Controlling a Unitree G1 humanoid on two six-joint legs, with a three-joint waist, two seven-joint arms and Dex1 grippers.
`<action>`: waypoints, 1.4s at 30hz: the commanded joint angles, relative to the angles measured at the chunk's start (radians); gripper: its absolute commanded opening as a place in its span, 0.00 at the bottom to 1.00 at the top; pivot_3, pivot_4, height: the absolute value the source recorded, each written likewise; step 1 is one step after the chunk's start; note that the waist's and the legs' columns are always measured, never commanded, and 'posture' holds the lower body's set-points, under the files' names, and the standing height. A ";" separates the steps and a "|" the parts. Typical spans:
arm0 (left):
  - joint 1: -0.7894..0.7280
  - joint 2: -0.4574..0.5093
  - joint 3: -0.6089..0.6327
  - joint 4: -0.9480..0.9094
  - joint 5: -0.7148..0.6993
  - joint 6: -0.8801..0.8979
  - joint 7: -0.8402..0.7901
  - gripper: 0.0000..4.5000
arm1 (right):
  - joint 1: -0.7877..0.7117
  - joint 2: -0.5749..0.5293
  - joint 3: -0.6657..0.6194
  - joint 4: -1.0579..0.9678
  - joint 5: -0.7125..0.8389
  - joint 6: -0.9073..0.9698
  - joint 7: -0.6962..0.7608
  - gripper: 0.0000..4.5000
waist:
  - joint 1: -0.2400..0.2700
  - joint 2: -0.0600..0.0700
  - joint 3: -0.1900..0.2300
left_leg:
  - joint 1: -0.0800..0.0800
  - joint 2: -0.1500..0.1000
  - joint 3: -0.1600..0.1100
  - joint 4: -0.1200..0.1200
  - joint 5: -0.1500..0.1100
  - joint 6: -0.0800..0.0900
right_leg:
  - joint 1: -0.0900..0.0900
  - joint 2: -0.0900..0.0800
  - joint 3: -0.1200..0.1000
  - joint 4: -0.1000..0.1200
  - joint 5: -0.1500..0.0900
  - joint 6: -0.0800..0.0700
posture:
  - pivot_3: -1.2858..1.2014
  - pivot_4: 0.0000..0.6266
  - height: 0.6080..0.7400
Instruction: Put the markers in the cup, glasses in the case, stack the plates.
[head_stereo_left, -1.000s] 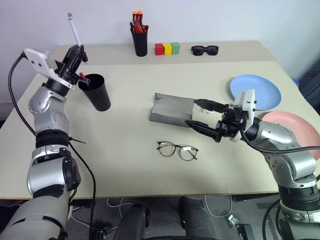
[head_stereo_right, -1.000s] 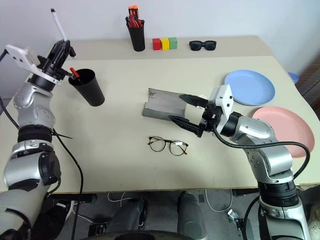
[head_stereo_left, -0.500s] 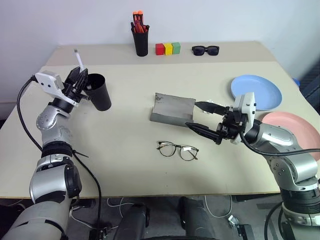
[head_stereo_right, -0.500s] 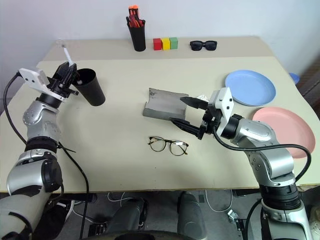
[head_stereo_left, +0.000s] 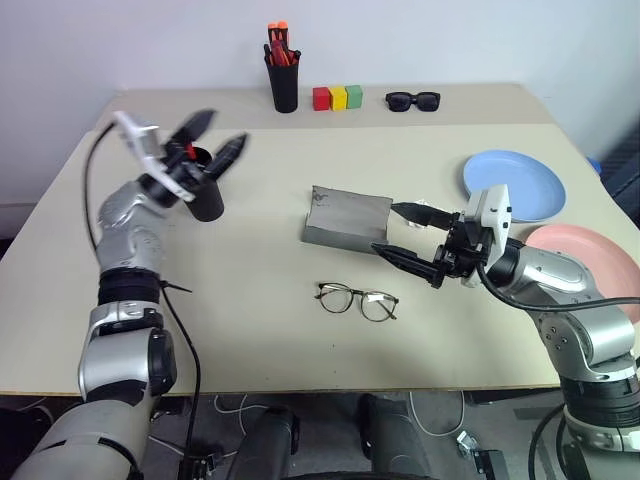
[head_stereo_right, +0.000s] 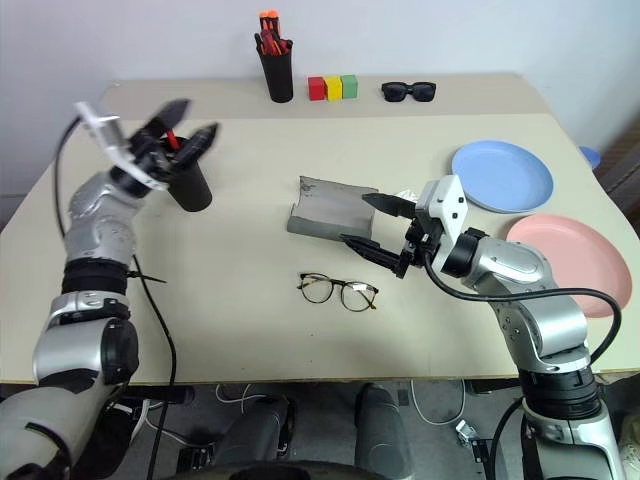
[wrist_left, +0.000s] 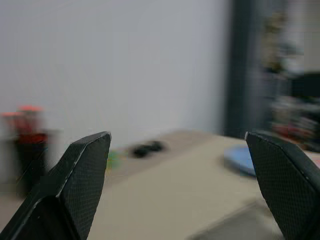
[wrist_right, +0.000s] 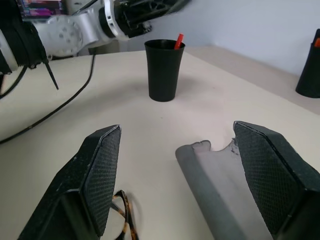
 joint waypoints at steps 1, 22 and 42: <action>-0.046 -0.014 -0.071 0.017 0.022 0.096 -0.096 0.98 | -0.010 0.007 -0.009 -0.002 -0.012 -0.033 -0.001 0.82 | -0.007 0.000 0.000 | 0.000 0.000 0.000 0.000 0.000 0.000 | 0.000 0.001 0.000 0.000 0.000 0.000 | 0.52 0.24 1.00; -0.279 -0.242 -0.364 0.638 0.560 -0.206 -0.074 0.58 | 0.103 0.022 -0.040 -0.106 -0.033 -0.049 -0.097 0.82 | 0.000 -0.001 0.000 | 0.000 0.001 0.001 0.000 -0.001 0.002 | 0.000 0.001 0.000 -0.001 -0.001 0.001 | 0.52 0.24 1.00; -0.181 0.023 -0.373 0.387 0.578 0.070 -0.380 0.01 | 0.040 0.041 0.014 -0.012 -0.064 -0.088 -0.035 0.82 | -0.003 -0.001 0.001 | 0.000 0.001 0.000 0.000 -0.001 0.002 | 0.000 0.002 0.000 0.001 -0.001 0.001 | 0.52 0.24 1.00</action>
